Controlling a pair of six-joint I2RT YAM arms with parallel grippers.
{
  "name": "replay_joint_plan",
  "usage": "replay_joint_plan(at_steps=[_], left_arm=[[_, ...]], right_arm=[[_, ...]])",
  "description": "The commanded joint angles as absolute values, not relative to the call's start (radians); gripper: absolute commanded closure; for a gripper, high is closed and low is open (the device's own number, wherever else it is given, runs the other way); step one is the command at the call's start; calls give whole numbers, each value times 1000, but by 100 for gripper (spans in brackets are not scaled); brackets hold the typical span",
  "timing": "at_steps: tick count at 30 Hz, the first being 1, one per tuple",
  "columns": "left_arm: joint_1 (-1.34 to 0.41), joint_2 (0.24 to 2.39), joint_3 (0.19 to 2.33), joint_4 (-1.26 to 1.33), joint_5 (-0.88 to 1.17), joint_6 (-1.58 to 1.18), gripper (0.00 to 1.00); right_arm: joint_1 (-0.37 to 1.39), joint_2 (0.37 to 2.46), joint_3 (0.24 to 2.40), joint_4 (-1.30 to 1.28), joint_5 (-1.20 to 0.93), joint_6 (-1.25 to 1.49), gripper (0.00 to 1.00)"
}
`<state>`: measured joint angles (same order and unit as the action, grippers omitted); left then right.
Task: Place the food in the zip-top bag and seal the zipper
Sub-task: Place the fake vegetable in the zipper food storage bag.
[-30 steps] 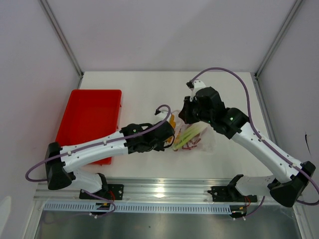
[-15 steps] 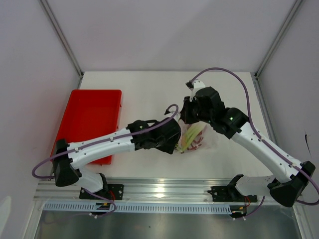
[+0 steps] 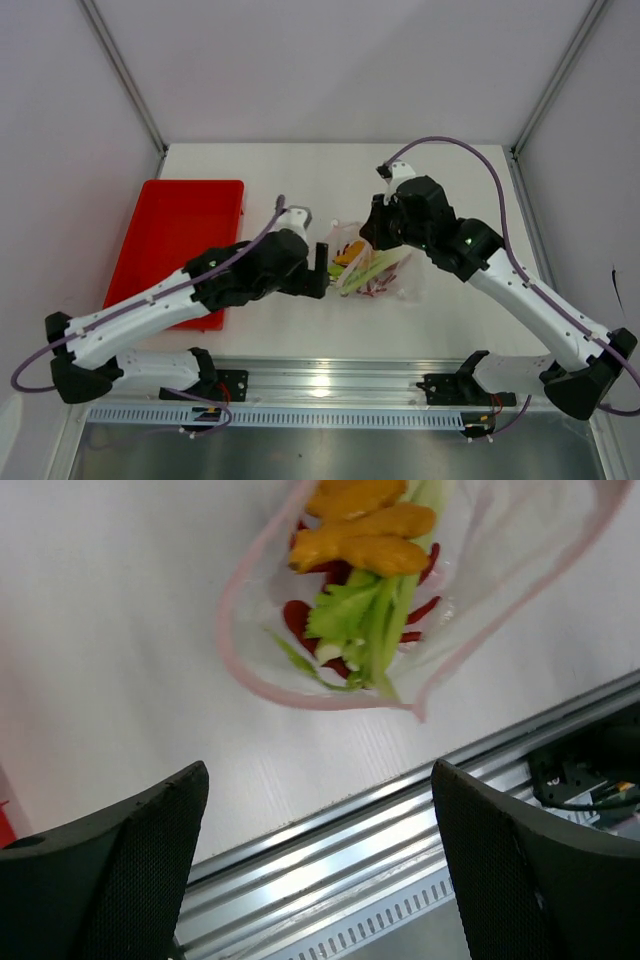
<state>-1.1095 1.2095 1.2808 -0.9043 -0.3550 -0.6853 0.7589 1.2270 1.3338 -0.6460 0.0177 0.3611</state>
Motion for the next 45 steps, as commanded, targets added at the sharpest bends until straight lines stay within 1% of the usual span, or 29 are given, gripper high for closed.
replay_joint_plan(at_steps=[1,2,3,6,7,8,11,14,16,17,18,19,20,21,22,23,24,25,27,28,29,30,33,35,38,41,45], left_arm=[[-1042,1091,1179,-907,-416,-788,7],[-1007,1034,1155,-885,-390,-792,7],[-917,1011,1114,-873,-299,-793,7],[-748,942,1048,-894,-200,-802,7],[-720,928,1022,-908,-204,-805,6],[-674,904,1017,-932,-215,-810,0],[-589,888,1023,-968,-253,-818,0],[-433,910,1066,-1003,-272,-827,0],[-364,969,1083,-1005,-256,-816,1],[-301,1000,1127,-1015,-253,-819,1],[-272,1072,1147,-1060,-258,-836,1],[-252,1113,1167,-1106,-331,-865,0],[-214,1156,1245,-1164,-377,-946,1],[-195,1243,1273,-1292,-423,-1000,0],[-178,1290,1326,-1368,-466,-1058,1],[-146,1331,1371,-1444,-559,-1200,1],[-128,1371,1388,-1536,-599,-1251,1],[-79,1431,1396,-1545,-644,-1276,0],[-19,1465,1367,-1522,-626,-1264,0],[12,1473,1352,-1469,-609,-1255,1],[79,1462,1333,-1412,-577,-1197,1],[107,1448,1257,-1341,-549,-1143,0],[201,1399,1182,-1145,-486,-1016,0],[239,1384,1143,-1064,-508,-936,1],[265,1370,1101,-997,-544,-847,1],[276,1355,1069,-936,-512,-798,1],[276,1355,1046,-953,-480,-804,0]], right_arm=[[758,1172,1324,-603,20,344,100],[758,1170,1310,-603,21,342,100],[758,1166,1302,-601,21,338,100],[758,1157,1278,-603,20,330,100],[758,1152,1272,-601,18,328,100],[758,1152,1266,-600,18,325,100],[759,1157,1266,-601,12,313,100],[758,1172,1278,-609,-23,299,100],[758,1187,1301,-621,-44,285,100],[758,1196,1310,-627,-51,281,100],[758,1215,1321,-633,-57,278,100],[758,1224,1340,-646,-69,272,100],[758,1233,1351,-650,-74,268,100],[758,1249,1361,-663,-80,270,100],[758,1255,1377,-666,-86,270,100],[759,1259,1382,-670,-95,276,100],[764,1265,1385,-670,-100,281,100],[768,1267,1387,-669,-103,288,100],[775,1273,1387,-667,-98,293,100],[784,1278,1387,-669,-95,295,100],[788,1281,1385,-670,-88,299,100],[792,1285,1387,-675,-84,301,100],[805,1293,1384,-673,-75,301,100],[807,1299,1381,-669,-75,301,100],[808,1316,1378,-649,-83,287,100],[808,1350,1387,-647,-77,259,100],[789,1413,1411,-647,-100,244,100]])
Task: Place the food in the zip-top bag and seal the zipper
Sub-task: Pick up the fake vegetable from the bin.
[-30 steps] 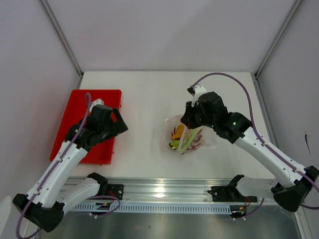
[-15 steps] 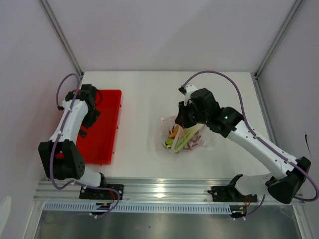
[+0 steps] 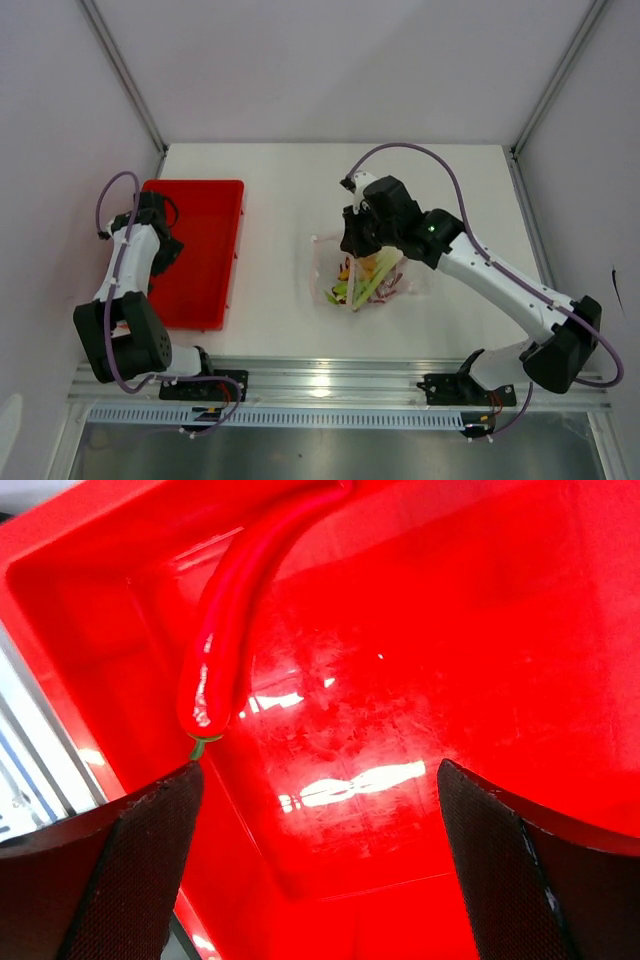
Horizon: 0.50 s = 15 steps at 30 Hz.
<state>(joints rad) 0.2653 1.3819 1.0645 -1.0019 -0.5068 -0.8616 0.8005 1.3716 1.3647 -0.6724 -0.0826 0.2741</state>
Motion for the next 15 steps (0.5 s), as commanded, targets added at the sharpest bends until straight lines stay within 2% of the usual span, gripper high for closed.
replay_joint_plan(at_steps=[1,6,11,15], left_arm=[[276,1359,1039,-954,-471,-802,1],[278,1362,974,-876,-373,-776,1],[279,1443,1012,-899,-396,-804,1],[281,1425,986,-887,-439,-821,0]], right_arm=[[784,1426,1422,-647,-113,239,100],[735,1541,1465,-678,-178,248,100],[675,1591,1476,-673,-238,285,100],[660,1600,1543,-707,-277,302,100]])
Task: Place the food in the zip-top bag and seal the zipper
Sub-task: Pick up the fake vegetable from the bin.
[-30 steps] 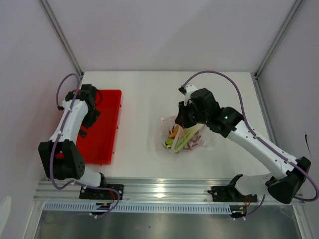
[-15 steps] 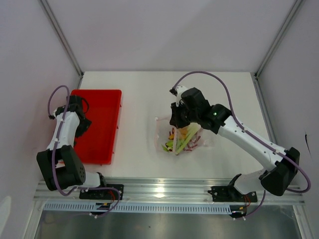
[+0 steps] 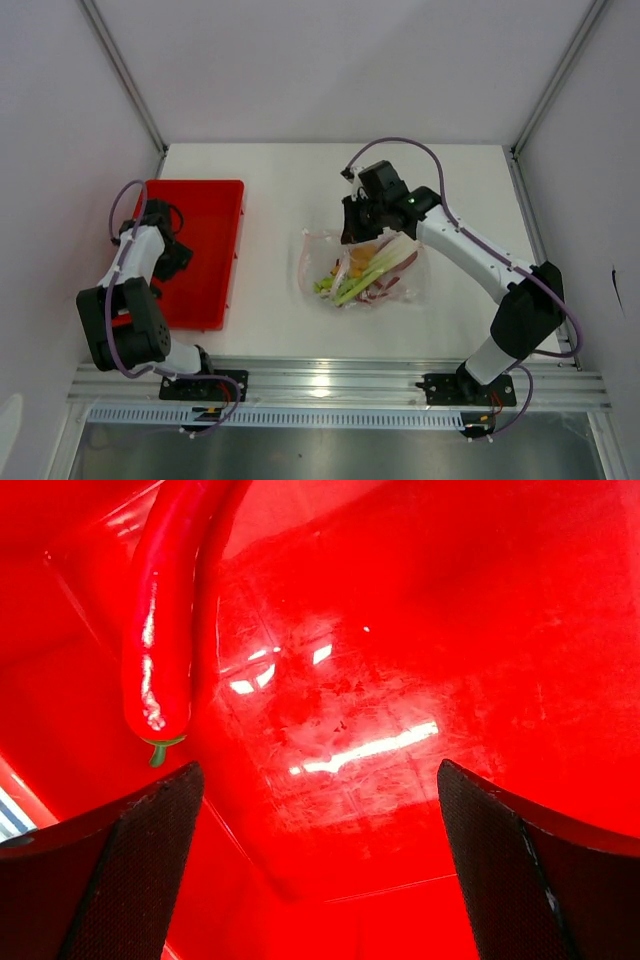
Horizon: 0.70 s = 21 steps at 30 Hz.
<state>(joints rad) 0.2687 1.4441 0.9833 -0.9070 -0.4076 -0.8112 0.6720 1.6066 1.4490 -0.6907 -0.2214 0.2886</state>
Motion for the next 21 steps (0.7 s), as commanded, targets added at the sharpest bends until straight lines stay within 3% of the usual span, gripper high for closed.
replay_joint_plan(at_steps=[1,3,7,11,13,14,16,21], left_arm=[[284,1419,997,-884,-449,-818,1],[284,1410,1009,-838,-481,-780,1],[323,1456,1012,-784,-540,-640,21],[366,1413,940,-638,-523,-482,20],[412,1368,928,-543,-445,-394,13],[429,1365,916,-522,-425,-378,5],[478,1399,919,-517,-423,-359,2],[491,1476,881,-439,-419,-215,1]], right_arm=[[655,1604,1555,-716,-293,290,100],[635,1627,1592,-768,-308,276,100],[580,1632,1606,-779,-421,327,100],[538,1606,1588,-773,-445,337,100],[526,1606,1585,-769,-456,330,100],[522,1606,1585,-764,-462,330,100],[503,1617,1582,-761,-482,334,100],[471,1631,1594,-747,-517,354,100]])
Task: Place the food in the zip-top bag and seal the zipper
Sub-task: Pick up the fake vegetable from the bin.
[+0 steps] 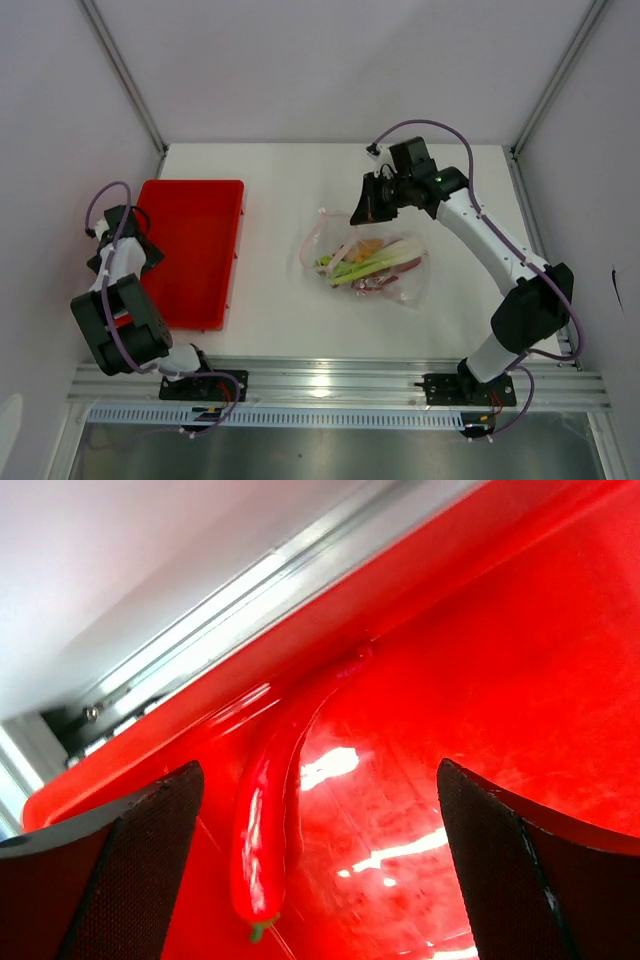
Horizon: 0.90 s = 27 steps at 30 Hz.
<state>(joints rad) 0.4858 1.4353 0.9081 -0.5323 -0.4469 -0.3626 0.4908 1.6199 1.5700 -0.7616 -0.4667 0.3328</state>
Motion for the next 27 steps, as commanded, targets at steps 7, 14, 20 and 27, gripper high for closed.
replay_joint_plan(at_steps=[7,14,20,27], left_arm=[[492,1554,901,-396,-348,-112,4],[492,1575,913,-406,-314,-117,5],[494,1588,930,-382,-336,-37,16],[534,1523,783,-246,-260,118,1]], right_arm=[[451,1652,1634,-764,-506,354,100],[448,1654,1624,-758,-509,364,100],[448,1641,1612,-758,-508,354,100],[448,1629,1589,-756,-515,354,100]])
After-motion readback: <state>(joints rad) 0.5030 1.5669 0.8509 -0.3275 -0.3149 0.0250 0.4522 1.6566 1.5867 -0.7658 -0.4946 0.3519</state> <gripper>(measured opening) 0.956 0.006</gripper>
